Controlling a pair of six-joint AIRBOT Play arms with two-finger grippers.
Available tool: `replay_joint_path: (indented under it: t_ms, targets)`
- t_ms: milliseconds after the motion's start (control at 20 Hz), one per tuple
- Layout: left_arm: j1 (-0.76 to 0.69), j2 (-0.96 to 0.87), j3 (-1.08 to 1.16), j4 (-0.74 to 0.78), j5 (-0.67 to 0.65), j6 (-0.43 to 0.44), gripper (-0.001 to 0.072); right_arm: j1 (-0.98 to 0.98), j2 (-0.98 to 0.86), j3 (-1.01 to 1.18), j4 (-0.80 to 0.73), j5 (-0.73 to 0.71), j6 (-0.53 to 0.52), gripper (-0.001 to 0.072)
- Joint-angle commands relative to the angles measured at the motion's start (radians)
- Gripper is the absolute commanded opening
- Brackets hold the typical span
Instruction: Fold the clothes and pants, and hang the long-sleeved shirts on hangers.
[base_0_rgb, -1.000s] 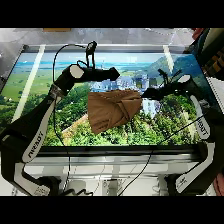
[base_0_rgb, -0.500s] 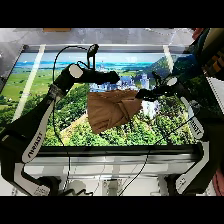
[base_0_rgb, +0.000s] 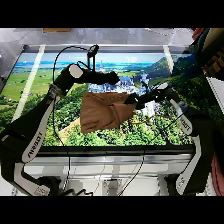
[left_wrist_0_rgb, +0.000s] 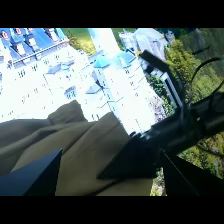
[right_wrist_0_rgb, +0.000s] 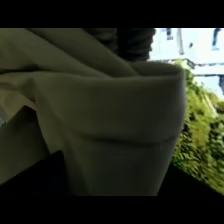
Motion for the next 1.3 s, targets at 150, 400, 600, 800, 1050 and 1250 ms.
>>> replay_joint_path:
  t_ms: [150,400,600,800,1050,1250]
  targets:
    - [0.075,0.016,0.0,0.022,-0.008,0.0,0.0716,0.126,-0.016,0.008,0.174,-0.096,-0.012,0.0024]
    - [0.168,0.101,0.0,0.022,-0.017,0.0,0.041,0.087,0.016,0.157,0.245,-0.032,-0.108,0.0023]
    - [0.212,0.206,0.0,0.055,-0.029,0.0,0.0202,-0.018,0.144,0.244,0.252,-0.022,-0.118,0.0023]
    - [0.214,0.329,0.0,0.135,-0.07,0.001,0.0121,-0.226,0.319,0.246,0.253,-0.004,-0.095,0.0022]
    - [0.214,0.43,0.0,0.136,-0.073,0.001,0.0121,-0.562,0.55,0.246,0.225,0.078,-0.01,0.0023]
    - [0.214,0.455,0.0,0.136,-0.073,0.001,0.0121,-0.875,0.711,0.246,0.059,0.092,0.19,0.0023]
